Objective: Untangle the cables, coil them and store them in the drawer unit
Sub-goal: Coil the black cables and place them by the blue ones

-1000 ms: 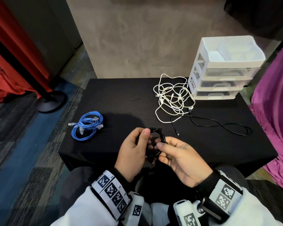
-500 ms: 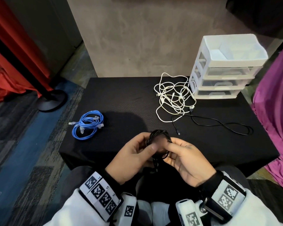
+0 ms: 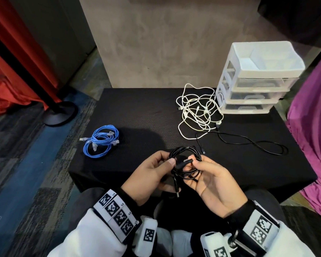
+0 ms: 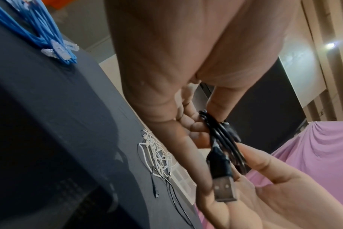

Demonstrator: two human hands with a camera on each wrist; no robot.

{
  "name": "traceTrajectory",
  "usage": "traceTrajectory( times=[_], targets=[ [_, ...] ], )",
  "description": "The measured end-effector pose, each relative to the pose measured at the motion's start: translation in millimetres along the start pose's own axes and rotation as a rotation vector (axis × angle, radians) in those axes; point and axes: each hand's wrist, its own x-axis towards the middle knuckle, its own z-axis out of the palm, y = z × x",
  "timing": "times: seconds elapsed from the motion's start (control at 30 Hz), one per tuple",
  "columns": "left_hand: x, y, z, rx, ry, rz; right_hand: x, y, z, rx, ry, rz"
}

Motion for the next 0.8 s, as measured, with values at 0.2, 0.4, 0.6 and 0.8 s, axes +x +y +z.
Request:
traceTrajectory(
  times=[0.2,0.4,0.6,0.8],
  targets=[
    [0,3,5,-0.027,-0.006,-0.013,-8,-5,0,-0.051,-0.205,0.039],
    [1,8,9,-0.007,0.086,0.045,-10,-4,-1,-0.308,-0.143,0.023],
    [3,6,10,-0.085,0.137,0.059,-8,-4,-8,-0.415,-0.061,-0.005],
    [4,-15,18,0.15,0.357,0.178,-2,-3,-6,-0.224,0.057,-0.093]
  ],
)
